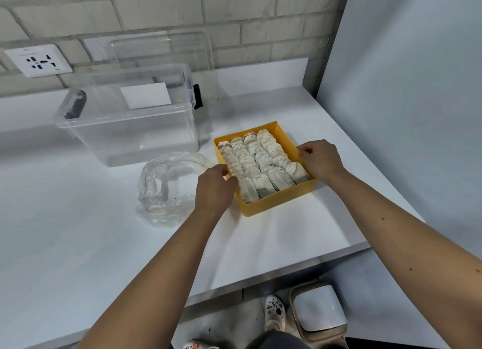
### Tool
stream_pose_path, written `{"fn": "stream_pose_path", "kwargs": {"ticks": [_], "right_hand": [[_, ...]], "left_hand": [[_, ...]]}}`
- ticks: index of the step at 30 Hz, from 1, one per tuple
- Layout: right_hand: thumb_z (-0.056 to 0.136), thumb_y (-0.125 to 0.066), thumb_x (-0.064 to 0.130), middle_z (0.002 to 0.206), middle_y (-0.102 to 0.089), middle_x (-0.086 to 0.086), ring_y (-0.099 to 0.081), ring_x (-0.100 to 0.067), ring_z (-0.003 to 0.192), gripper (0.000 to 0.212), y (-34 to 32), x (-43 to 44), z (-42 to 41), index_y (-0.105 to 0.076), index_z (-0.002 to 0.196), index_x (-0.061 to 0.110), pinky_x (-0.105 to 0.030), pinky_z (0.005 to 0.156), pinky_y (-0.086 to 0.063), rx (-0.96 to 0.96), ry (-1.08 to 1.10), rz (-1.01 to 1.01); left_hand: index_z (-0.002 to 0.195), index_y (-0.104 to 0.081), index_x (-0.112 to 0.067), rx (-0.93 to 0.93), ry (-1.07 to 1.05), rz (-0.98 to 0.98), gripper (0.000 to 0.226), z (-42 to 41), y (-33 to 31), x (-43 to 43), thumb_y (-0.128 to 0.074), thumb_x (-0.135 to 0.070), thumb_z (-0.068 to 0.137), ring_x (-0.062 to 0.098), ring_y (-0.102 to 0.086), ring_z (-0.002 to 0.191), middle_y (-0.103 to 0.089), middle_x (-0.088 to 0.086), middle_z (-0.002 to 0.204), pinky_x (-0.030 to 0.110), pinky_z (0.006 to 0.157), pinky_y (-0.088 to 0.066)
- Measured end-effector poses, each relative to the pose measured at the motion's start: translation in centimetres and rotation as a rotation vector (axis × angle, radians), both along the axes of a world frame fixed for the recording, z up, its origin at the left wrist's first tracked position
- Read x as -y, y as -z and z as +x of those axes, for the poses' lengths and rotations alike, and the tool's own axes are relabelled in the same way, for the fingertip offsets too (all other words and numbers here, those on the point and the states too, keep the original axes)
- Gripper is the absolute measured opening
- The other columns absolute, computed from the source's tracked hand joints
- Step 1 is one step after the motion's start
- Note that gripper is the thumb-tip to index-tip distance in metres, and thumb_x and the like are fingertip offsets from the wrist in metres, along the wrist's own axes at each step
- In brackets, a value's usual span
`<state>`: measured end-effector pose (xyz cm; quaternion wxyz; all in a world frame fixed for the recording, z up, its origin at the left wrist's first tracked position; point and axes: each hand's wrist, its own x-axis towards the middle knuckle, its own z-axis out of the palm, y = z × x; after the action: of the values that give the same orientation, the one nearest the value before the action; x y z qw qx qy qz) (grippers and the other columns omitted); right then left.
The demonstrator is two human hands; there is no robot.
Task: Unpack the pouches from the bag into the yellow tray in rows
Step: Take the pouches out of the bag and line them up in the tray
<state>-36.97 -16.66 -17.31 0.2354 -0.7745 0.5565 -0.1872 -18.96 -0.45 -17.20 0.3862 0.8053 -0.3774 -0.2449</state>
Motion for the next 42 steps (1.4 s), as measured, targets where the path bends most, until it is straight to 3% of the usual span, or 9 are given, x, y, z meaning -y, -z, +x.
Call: {"fn": "stream_pose_path", "kwargs": {"ticks": [10, 23, 28, 32, 37, 42], "right_hand": [[0.092, -0.052, 0.014, 0.113, -0.072, 0.0, -0.063, -0.021, 0.106, 0.027, 0.5, 1.0, 0.2, -0.076, 0.105, 0.018, -0.023, 0.084, -0.042, 0.046, 0.032, 0.002], [0.095, -0.053, 0.017, 0.117, -0.071, -0.001, -0.062, -0.02, 0.11, 0.027, 0.8, 5.0, 2.5, -0.074, 0.11, 0.015, -0.021, 0.088, -0.039, 0.194, 0.06, 0.032], [0.094, -0.056, 0.019, 0.112, -0.072, 0.005, -0.063, -0.012, 0.104, 0.024, 1.8, 8.2, 3.7, -0.075, 0.108, 0.019, -0.017, 0.085, -0.041, 0.331, 0.024, 0.089], [0.094, -0.058, 0.022, 0.108, -0.071, 0.011, -0.06, -0.003, 0.093, 0.021, 2.4, 11.2, 4.5, -0.075, 0.107, 0.021, -0.006, 0.074, -0.039, 0.422, 0.005, 0.155], [0.094, -0.061, 0.022, 0.108, -0.072, 0.009, -0.063, -0.008, 0.1, 0.021, 2.7, 13.9, 5.7, -0.075, 0.109, 0.02, -0.023, 0.09, -0.05, 0.527, 0.006, 0.24], [0.094, -0.061, 0.021, 0.105, -0.072, 0.01, -0.065, -0.008, 0.1, 0.021, 3.2, 16.0, 6.7, -0.075, 0.109, 0.021, -0.025, 0.089, -0.052, 0.587, -0.011, 0.26]], "left_hand": [[0.129, -0.065, -0.016, -0.063, 0.022, -0.049, 0.038, 1.4, 0.5, 1.3, -0.058, -0.012, 0.092, 0.027, -0.068, 0.105, -0.068, 0.003, 0.126, 0.044, 0.091, -0.057], [0.126, -0.063, -0.005, -0.053, 0.03, 0.009, 0.036, 4.8, 0.0, 7.1, -0.062, -0.005, 0.09, 0.032, -0.064, 0.108, -0.065, 0.011, 0.125, 0.047, 0.088, -0.057], [0.13, -0.057, -0.008, -0.182, -0.062, 0.014, 0.039, 6.5, 0.1, 10.3, -0.059, -0.001, 0.091, 0.029, -0.066, 0.102, -0.065, 0.009, 0.118, 0.047, 0.083, -0.06], [0.13, -0.056, -0.013, -0.257, -0.145, 0.005, 0.04, 7.2, 0.5, 12.7, -0.057, -0.005, 0.09, 0.025, -0.067, 0.099, -0.067, 0.007, 0.114, 0.044, 0.082, -0.06], [0.132, -0.056, -0.018, -0.309, -0.197, -0.008, 0.047, 8.0, 0.5, 14.9, -0.055, -0.007, 0.087, 0.024, -0.067, 0.1, -0.068, 0.003, 0.115, 0.047, 0.082, -0.06], [0.133, -0.055, -0.021, -0.306, -0.222, -0.017, 0.044, 8.6, 0.5, 16.6, -0.055, -0.01, 0.09, 0.025, -0.068, 0.099, -0.066, 0.001, 0.117, 0.048, 0.081, -0.06]]}}
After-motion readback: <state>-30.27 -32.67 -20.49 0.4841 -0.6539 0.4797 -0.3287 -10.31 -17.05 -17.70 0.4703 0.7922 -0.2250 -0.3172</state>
